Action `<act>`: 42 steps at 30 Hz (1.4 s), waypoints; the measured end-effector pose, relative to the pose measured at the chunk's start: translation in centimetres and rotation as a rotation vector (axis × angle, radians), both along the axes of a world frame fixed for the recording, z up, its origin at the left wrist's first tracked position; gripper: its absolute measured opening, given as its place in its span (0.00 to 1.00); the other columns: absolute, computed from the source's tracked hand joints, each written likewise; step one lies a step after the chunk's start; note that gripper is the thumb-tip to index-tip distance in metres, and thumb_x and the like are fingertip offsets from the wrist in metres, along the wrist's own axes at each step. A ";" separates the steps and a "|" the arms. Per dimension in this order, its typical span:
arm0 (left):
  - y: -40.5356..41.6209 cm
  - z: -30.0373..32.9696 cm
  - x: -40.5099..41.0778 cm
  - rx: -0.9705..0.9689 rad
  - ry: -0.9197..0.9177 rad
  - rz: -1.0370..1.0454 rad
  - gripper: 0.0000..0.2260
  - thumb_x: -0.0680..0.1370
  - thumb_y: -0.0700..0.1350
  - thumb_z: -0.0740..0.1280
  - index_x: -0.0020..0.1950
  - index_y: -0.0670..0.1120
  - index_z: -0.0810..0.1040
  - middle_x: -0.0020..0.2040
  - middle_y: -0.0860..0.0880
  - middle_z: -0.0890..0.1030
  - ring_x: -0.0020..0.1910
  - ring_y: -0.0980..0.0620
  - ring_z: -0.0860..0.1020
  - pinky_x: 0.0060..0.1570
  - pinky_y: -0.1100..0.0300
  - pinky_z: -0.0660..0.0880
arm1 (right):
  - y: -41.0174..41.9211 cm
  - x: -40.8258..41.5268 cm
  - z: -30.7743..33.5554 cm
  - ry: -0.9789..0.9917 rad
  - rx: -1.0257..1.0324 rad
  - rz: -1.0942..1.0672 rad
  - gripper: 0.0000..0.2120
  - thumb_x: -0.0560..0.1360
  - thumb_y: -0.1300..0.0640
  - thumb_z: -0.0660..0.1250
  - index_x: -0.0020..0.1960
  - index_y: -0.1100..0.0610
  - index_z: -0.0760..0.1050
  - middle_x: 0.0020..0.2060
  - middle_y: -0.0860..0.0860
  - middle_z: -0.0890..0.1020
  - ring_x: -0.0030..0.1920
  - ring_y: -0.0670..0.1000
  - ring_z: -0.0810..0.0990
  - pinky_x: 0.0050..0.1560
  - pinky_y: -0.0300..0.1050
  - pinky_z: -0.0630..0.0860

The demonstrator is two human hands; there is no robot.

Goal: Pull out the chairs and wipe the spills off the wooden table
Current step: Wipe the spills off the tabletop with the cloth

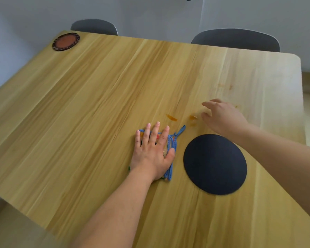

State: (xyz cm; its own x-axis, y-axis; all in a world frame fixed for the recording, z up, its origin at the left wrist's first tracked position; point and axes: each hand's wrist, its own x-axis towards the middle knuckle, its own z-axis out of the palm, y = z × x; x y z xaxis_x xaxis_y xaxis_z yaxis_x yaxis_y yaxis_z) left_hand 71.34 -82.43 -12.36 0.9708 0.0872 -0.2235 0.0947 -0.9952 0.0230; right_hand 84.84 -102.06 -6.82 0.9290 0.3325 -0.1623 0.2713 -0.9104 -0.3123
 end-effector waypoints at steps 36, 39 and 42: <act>-1.3 -0.3 16.6 -0.011 -0.022 -0.035 0.30 0.80 0.63 0.42 0.78 0.58 0.32 0.79 0.52 0.32 0.76 0.50 0.29 0.74 0.43 0.31 | -2.8 15.5 -1.4 -0.108 0.171 -0.098 0.18 0.79 0.48 0.63 0.68 0.51 0.74 0.67 0.49 0.73 0.63 0.52 0.75 0.61 0.49 0.74; -1.4 -0.4 17.8 -0.006 -0.034 -0.019 0.30 0.80 0.63 0.42 0.78 0.58 0.33 0.79 0.53 0.33 0.77 0.50 0.29 0.74 0.44 0.31 | -2.9 17.8 -2.0 -0.102 0.209 -0.138 0.19 0.80 0.47 0.62 0.69 0.51 0.73 0.68 0.50 0.72 0.64 0.54 0.74 0.62 0.50 0.73; -1.5 -0.4 19.3 0.001 -0.043 -0.007 0.30 0.80 0.63 0.43 0.79 0.59 0.36 0.80 0.53 0.35 0.78 0.50 0.31 0.75 0.44 0.32 | -3.5 19.2 -2.7 -0.117 0.202 -0.136 0.20 0.80 0.47 0.61 0.71 0.50 0.71 0.69 0.50 0.71 0.66 0.55 0.73 0.64 0.51 0.72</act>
